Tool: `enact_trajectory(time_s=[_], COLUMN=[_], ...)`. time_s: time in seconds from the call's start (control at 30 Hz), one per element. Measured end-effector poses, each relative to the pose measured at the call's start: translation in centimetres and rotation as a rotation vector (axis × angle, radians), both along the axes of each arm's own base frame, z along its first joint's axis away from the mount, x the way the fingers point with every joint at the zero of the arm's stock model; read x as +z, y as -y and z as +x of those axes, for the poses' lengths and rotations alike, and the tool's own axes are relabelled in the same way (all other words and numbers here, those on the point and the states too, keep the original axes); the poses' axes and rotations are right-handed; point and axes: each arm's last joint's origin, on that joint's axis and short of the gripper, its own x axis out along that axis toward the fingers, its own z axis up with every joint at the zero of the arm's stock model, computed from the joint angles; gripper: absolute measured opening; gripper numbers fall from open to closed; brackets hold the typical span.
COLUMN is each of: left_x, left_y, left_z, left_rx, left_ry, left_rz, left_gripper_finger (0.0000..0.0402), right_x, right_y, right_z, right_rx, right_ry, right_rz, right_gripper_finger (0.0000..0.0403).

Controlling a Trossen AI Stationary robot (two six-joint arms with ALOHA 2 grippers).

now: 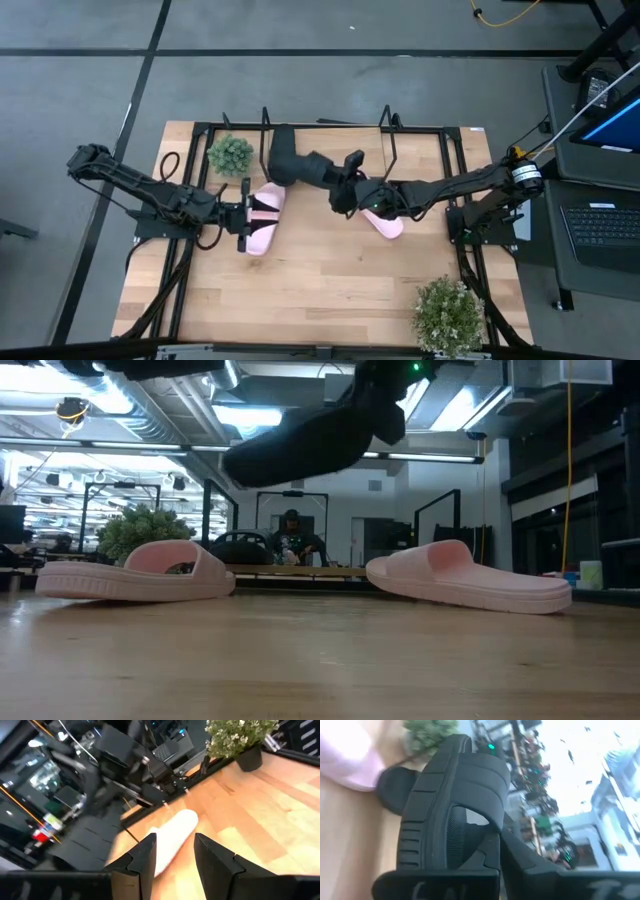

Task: Pick and place slides into the shelf
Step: Put the black slide on the shelf

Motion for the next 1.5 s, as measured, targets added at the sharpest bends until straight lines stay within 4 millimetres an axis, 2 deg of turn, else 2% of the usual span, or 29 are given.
enact_trajectory(time_s=[0.17, 0.3, 0.47, 0.73, 1.17, 1.37, 1.5], left_x=[-0.5, -0.9, -1.5, -2.5, -3.9, -4.1, -4.1], left_y=[0.0, -0.2, -0.2, 0.0, 0.3, 0.4, 0.3], left_z=[-0.1, -0.2, -0.3, 0.1, 1.1, 1.3, 1.3], left_rx=[0.024, 0.068, 0.092, 0.113, 0.124, 0.125, 0.126], left_ry=[-0.048, -0.076, -0.125, -0.185, -0.262, -0.271, -0.271], left_rz=[-0.068, -0.119, -0.178, -0.214, -0.183, -0.179, -0.178], left_gripper_finger=[0.0124, 0.0124, 0.0124, 0.0124, 0.0124, 0.0124, 0.0124], right_x=[1.3, 1.3, 0.9, -2.4, -8.3, -9.5, -9.4], right_y=[0.3, 0.5, 0.5, 2.2, 5.5, 5.8, 6.1], right_z=[-0.1, -0.3, 0.0, 1.4, 3.7, 4.2, 4.4], right_rx=[-0.152, -0.232, -0.247, -0.423, -0.494, -0.449, -0.448], right_ry=[0.041, 0.037, 0.029, -0.061, -0.250, -0.257, -0.268], right_rz=[-0.044, -0.071, -0.076, -0.149, -0.212, -0.191, -0.212], right_gripper_finger=[0.0001, 0.0001, 0.0001, 0.0001, 0.0001, 0.0001, 0.0001])
